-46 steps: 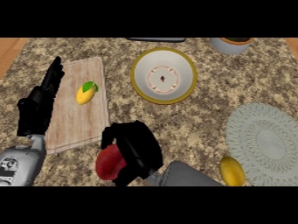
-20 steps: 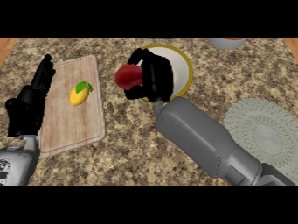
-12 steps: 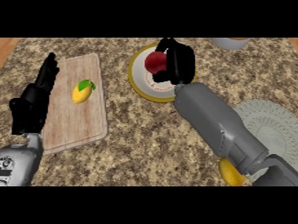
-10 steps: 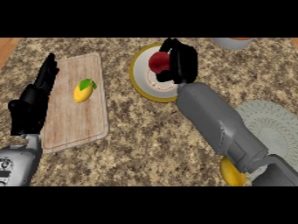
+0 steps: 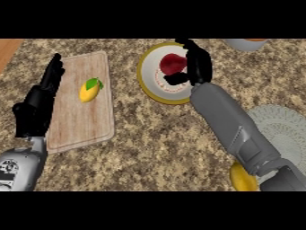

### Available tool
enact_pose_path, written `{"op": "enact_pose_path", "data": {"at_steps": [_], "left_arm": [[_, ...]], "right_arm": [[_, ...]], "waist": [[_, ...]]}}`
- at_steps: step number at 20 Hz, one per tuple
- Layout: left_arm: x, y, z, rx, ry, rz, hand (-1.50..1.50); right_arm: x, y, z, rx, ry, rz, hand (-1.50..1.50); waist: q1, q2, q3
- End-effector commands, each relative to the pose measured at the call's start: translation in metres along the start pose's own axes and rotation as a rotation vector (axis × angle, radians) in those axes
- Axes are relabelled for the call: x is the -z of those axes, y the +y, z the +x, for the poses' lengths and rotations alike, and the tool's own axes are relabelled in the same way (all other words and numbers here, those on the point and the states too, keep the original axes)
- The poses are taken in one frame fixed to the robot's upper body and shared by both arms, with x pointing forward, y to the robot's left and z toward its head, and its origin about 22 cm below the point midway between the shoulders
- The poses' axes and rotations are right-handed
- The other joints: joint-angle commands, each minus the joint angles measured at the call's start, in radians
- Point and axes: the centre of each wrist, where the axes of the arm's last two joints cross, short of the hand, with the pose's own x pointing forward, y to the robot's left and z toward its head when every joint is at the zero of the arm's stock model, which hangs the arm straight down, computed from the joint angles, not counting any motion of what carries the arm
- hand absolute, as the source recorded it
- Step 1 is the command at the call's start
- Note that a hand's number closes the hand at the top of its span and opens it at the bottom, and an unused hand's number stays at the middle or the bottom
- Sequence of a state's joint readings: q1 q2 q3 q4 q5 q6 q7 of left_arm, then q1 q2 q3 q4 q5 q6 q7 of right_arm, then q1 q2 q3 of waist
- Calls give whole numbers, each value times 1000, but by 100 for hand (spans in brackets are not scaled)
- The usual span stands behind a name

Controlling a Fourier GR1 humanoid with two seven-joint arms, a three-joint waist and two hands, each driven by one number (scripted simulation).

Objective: Pick the pear from the placemat and place it in the bowl

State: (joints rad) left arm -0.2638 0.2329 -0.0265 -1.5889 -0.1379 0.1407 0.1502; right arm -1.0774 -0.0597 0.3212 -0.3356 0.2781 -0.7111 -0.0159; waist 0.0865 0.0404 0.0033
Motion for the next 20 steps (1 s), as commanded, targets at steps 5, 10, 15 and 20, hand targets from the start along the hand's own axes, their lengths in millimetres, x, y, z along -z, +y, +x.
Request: {"op": "enact_pose_path", "data": {"at_steps": [5,10,15,20], "left_arm": [[6,6,8,6,-6,-1,0],[-3,2,-2,13,29,10,0],[3,26,6,11,37,31,0],[-7,0,-15,0,67,44,0]], "right_arm": [[4,-11,-19,229,-71,-41,-150],[7,-24,-45,331,-43,-43,-150],[12,-47,-76,438,-38,-3,-150],[5,-69,-111,561,-93,46,-150]], "waist": [[-2,-2,1],[-23,-13,-1],[-47,-26,-2],[-74,-34,-2]]}}
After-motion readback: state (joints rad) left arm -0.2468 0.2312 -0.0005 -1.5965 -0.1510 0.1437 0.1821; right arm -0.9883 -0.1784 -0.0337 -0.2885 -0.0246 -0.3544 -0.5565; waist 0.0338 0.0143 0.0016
